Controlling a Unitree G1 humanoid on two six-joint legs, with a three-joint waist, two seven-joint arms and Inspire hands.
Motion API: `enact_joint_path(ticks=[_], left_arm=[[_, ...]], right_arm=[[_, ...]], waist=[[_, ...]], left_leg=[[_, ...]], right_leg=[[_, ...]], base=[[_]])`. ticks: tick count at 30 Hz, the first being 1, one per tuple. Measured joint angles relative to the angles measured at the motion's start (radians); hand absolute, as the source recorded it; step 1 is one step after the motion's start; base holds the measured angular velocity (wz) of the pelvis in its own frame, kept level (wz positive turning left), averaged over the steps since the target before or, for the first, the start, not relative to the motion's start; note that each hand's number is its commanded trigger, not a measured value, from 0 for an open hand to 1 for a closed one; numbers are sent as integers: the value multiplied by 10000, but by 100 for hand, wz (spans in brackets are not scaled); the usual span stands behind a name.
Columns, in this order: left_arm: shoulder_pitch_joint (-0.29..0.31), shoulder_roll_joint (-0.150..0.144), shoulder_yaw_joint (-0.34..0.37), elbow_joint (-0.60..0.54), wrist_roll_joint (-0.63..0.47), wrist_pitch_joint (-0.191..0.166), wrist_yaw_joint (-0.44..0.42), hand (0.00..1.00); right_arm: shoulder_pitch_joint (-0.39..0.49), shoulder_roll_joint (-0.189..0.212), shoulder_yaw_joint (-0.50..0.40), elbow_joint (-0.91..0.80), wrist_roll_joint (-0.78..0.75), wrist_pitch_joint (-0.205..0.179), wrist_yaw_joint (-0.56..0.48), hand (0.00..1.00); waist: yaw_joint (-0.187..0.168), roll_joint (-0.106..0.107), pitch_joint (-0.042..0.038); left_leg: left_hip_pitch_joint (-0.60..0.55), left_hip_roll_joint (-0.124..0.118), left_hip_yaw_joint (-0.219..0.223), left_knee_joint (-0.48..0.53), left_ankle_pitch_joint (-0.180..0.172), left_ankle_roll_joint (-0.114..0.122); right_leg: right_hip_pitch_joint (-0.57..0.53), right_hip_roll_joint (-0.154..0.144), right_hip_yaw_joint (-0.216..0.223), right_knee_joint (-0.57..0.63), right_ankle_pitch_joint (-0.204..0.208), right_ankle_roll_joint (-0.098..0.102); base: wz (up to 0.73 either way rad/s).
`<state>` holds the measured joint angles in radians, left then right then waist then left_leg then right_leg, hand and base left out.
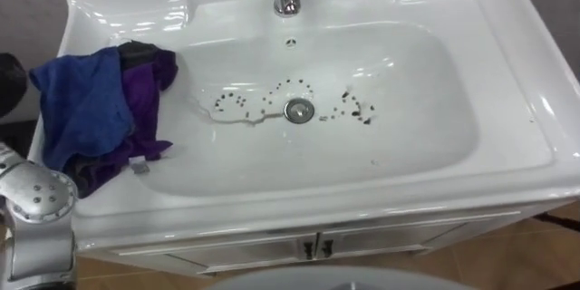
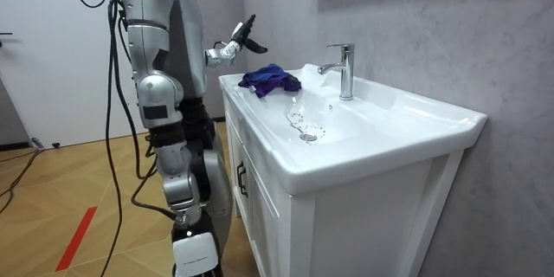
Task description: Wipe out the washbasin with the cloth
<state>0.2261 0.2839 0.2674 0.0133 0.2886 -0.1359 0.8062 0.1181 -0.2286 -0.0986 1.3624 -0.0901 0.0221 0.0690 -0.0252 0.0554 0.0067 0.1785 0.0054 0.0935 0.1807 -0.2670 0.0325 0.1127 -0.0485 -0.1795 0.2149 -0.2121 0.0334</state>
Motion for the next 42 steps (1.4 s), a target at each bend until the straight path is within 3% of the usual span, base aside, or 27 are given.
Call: enact_joint_path(ticks=[10,20,30,42], left_arm=[[108,-53,-1313,-69,470,-36,-418,0],[119,-60,-1536,109,468,-30,-765,0],[134,-235,-1545,1673,469,3,-766,0],[135,-316,-1813,2028,469,3,-767,0]], right_arm=[[13,6,430,160,64,31,239,0],[-13,5,773,147,71,225,581,0],[-61,-1,774,99,60,242,658,0],[-192,0,785,99,64,229,657,0]], waist=[[-196,-44,14],[-210,-29,-2],[-208,-35,-13],[-217,-101,-43]], left_leg=[[88,32,146,-53,0,0],[144,127,413,-133,1,-3],[260,156,564,-169,8,-14],[258,163,563,-167,10,-18]], right_leg=[[61,60,150,-113,78,-11],[-77,174,399,-116,149,-66],[-15,195,442,-111,160,-81],[66,196,408,-114,174,-86]], base=[[-5],[-9],[-2],[0]])
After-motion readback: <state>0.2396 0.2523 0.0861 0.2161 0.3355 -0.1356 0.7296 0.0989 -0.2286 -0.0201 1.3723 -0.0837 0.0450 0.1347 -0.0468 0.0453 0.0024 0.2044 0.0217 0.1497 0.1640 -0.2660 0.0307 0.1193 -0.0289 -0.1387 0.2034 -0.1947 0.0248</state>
